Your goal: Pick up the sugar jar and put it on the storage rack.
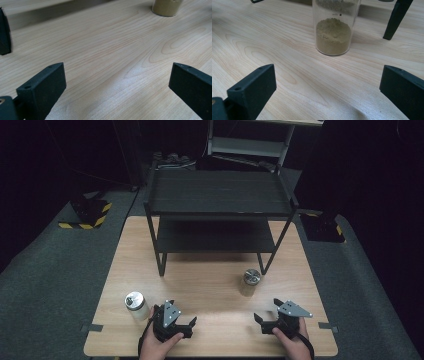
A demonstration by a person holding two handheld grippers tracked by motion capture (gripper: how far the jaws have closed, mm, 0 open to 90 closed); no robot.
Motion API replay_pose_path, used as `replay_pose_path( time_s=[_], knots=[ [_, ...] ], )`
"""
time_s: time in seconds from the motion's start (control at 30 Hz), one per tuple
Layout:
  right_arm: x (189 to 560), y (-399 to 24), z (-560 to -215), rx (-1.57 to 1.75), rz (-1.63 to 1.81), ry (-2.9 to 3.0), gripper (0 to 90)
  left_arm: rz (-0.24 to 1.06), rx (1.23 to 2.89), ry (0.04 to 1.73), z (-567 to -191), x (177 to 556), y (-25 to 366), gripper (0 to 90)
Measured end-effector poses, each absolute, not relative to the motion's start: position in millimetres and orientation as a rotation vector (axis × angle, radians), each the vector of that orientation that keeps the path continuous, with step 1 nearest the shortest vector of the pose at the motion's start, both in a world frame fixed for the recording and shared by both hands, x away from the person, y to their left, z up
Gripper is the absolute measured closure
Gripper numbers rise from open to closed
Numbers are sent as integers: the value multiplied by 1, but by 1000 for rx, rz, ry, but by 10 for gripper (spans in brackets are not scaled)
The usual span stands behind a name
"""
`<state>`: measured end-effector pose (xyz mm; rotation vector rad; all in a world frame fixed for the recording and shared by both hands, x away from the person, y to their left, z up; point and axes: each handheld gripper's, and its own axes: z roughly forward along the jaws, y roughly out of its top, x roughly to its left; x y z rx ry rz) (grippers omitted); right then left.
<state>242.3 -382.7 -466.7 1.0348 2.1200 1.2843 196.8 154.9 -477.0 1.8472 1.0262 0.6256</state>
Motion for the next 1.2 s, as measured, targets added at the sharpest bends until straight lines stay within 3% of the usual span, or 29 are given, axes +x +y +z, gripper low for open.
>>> replay_pose_path(
  time_s=[0.63,1.2],
  knots=[
    [245,-385,-467,1031,1297,2133,4,681,1738,883,-462,175,173,8],
    [244,-385,-467,1024,1296,2133,4,789,1639,952,-453,161,200,7]
  ],
)
